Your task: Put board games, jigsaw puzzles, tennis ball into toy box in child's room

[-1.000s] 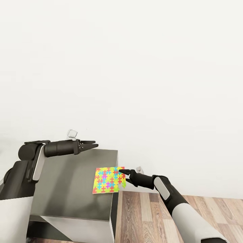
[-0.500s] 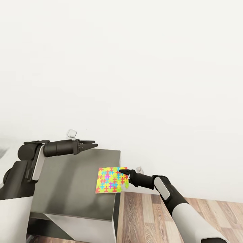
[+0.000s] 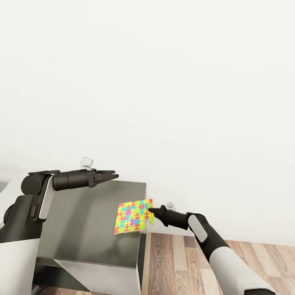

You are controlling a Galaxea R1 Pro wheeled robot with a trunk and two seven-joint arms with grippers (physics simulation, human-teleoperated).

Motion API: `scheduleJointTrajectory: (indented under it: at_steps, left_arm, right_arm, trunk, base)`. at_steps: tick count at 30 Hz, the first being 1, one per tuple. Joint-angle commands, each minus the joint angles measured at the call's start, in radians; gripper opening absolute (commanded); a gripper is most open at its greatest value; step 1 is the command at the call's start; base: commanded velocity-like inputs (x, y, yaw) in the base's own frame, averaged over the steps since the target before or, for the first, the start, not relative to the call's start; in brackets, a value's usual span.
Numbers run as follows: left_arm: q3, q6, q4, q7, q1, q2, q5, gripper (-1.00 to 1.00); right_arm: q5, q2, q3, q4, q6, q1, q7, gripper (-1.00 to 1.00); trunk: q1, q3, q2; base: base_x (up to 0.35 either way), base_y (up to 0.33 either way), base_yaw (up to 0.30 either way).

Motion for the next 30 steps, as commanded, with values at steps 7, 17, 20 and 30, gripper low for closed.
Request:
scheduleJointTrajectory:
  at_steps: [7, 17, 20, 30]
  left_arm:
    - [-0.003, 0.008, 0.0, -0.001, 0.0, 0.0, 0.002, 1.0]
    - [-0.009, 0.008, 0.004, -0.006, 0.0, 0.003, 0.003, 1.0]
    - [-0.007, 0.008, 0.007, -0.014, 0.003, 0.004, 0.003, 1.0]
    - [0.007, 0.008, 0.012, -0.08, 0.114, 0.069, 0.004, 1.0]
  right_arm:
    - [-0.001, -0.001, -0.006, 0.0, 0.004, 0.001, 0.004, -1.0]
    - [0.001, -0.001, -0.006, -0.001, 0.003, 0.004, 0.031, -1.0]
    - [0.001, -0.001, -0.006, -0.002, 0.003, 0.004, 0.032, -1.0]
    - [0.004, -0.002, -0.006, -0.006, -0.001, 0.011, 0.146, -1.0]
  trunk:
    - [-0.008, 0.005, 0.013]
    - [-0.042, 0.034, 0.076]
    - [-0.054, 0.043, 0.097]
    - [-0.092, 0.074, 0.167]
  base:
    - [0.0, 0.0, 0.0]
    - [0.0, 0.0, 0.0]
    - [0.0, 0.0, 0.0]
    - [0.0, 0.0, 0.0]
